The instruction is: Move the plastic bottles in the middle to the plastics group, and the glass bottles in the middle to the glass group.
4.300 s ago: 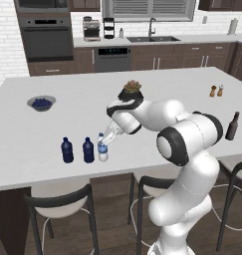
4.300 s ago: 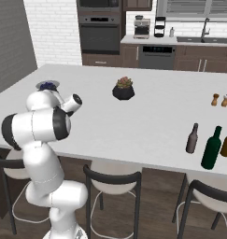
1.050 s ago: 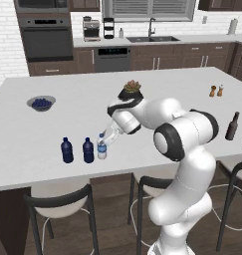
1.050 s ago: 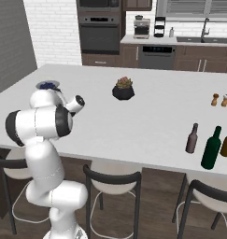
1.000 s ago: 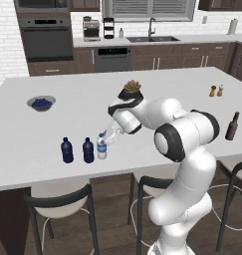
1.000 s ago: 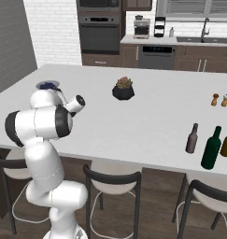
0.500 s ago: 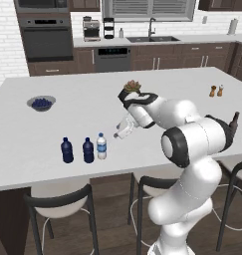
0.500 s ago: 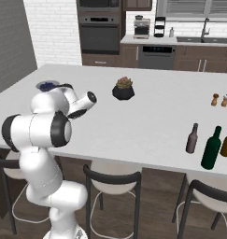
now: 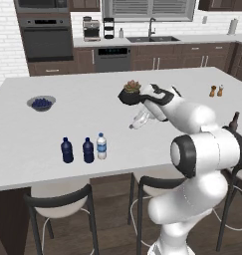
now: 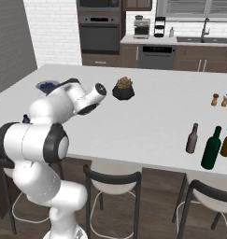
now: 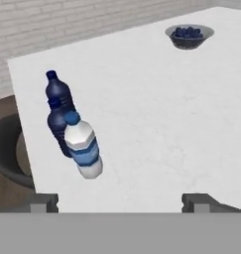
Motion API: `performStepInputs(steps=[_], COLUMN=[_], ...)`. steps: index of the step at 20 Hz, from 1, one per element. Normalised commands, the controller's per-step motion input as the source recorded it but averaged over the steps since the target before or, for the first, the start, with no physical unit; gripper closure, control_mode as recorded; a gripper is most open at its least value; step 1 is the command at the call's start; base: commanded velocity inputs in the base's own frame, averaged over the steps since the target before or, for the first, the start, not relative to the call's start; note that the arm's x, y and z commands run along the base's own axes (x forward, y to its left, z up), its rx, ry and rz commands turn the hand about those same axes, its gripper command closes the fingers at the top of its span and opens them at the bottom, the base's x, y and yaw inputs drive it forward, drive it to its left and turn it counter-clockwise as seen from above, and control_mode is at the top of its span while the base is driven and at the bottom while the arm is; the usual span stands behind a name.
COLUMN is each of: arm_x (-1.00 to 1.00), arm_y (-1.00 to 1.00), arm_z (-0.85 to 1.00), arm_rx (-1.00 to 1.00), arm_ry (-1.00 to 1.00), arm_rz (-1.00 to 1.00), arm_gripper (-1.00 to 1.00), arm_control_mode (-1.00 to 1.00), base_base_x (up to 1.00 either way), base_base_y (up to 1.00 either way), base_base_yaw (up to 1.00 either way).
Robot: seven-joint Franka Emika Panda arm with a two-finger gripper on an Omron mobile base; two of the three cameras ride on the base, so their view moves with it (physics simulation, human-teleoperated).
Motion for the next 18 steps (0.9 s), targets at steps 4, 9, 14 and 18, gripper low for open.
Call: performStepInputs(steps=[4, 9, 14, 18], arm_x=[-0.16, -0.18, -0.41, -0.94], arm_y=[-0.56, -0.49, -0.64, -0.72], arm_z=[0.53, 0.32, 0.12, 0.0], arm_rx=[-0.14, -0.22, -0.24, -0.06], arm_ry=[0.14, 0.12, 0.06, 0.04], arm_rz=[-0.22, -0.18, -0.21, -0.42], arm_gripper=[-1.0, -1.0, -1.0, -1.0], arm_control_mode=[-1.0, -1.0, -1.0, -1.0], base_base_x=[0.0, 0.0, 0.0, 0.0], base_base_y=[0.0, 0.0, 0.0, 0.0], base_base_yaw=[0.0, 0.0, 0.0, 0.0])
